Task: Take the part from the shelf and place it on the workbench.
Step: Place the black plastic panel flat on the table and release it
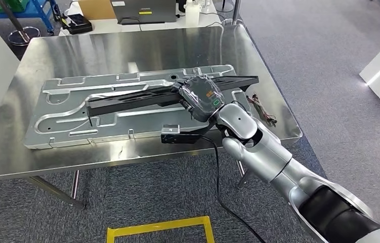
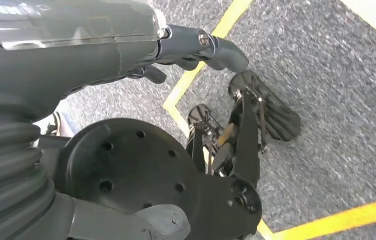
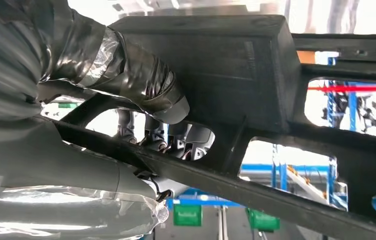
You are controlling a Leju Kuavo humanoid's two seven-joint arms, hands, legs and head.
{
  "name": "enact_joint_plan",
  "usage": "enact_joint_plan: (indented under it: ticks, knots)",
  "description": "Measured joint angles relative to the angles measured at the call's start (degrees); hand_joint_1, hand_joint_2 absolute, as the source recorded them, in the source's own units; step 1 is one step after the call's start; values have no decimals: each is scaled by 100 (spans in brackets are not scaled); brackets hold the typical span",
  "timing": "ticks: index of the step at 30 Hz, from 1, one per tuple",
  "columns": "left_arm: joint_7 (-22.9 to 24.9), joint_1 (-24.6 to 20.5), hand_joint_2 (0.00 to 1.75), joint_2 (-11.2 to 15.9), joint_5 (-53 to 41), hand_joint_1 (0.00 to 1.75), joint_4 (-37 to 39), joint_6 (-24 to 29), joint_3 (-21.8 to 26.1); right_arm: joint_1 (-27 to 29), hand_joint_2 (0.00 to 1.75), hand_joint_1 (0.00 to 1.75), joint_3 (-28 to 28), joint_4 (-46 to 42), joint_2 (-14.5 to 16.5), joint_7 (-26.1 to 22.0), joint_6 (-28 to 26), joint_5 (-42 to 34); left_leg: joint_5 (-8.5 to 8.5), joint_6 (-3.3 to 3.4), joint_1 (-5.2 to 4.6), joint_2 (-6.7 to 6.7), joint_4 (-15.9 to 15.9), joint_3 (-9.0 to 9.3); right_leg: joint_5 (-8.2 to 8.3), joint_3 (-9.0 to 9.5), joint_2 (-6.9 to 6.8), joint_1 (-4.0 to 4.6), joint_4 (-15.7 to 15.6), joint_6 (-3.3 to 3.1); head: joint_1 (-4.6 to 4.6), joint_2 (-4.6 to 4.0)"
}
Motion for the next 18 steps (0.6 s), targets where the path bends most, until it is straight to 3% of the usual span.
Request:
enact_joint_plan:
  ticks: [1,2,4,5,6,8,11,13,15,16,17,18]
  knots:
    - [4,6,175,-1,0,0,0,0,0,31,175,175,-1,2,-12,-4,4,-5,-39,-2,-1,-6,2,45,91,-132,0,-6,92,8,1,0]
    - [7,16,175,-2,0,0,0,1,0,56,175,175,-2,5,-27,-23,0,-13,-84,-9,-1,-13,6,104,309,-147,-1,-11,-50,9,1,0]
    - [8,30,175,-4,0,0,0,2,0,80,175,175,-10,15,-49,-72,-16,-28,-194,-42,-4,-21,24,217,872,65,-11,-16,-770,-12,1,0]
    - [9,28,175,-5,0,0,0,3,0,80,175,175,-15,24,-54,-86,-24,-34,-247,-72,-14,-23,45,251,1043,187,-16,-4,-1118,-34,2,1]
    - [9,24,175,-6,0,0,0,3,0,84,175,175,-20,35,-55,-89,-30,-40,-285,-104,-21,-24,54,263,1111,262,-20,12,-1330,-64,2,1]
    - [13,14,175,-6,0,0,0,3,0,97,175,175,-31,55,-56,-86,-37,-56,-328,-171,-32,-20,54,271,1050,297,-15,39,-1439,-130,3,1]
    - [19,0,175,-7,1,0,-5,0,0,93,175,175,-47,60,-55,-50,-25,-58,-467,-265,-25,-5,235,229,985,388,-4,-2,-1484,-243,2,1]
    - [18,-6,175,-7,2,0,-7,0,0,93,175,175,-50,60,-54,-40,-23,-52,-703,-313,-13,2,867,-90,923,480,-4,-11,-1503,-302,3,0]
    - [17,2,175,-5,2,0,-7,0,1,129,175,175,-50,70,-54,-54,-31,-57,-842,-337,-5,3,1573,-563,851,560,-4,-2,-1501,-318,2,0]
    - [18,8,175,-5,2,0,-7,0,2,146,175,175,-50,76,-52,-57,-31,-61,-761,-336,-3,3,1701,-713,809,609,-1,3,-1499,-319,2,0]
    - [19,13,175,-5,2,0,-8,-1,2,154,175,175,-49,80,-50,-51,-25,-63,-570,-323,-3,3,1617,-764,763,667,2,8,-1497,-318,2,0]
    - [20,16,175,-5,2,0,-8,-1,2,152,175,175,-49,80,-45,-39,-16,-63,-295,-296,-6,3,1334,-714,715,734,6,15,-1496,-314,2,0]
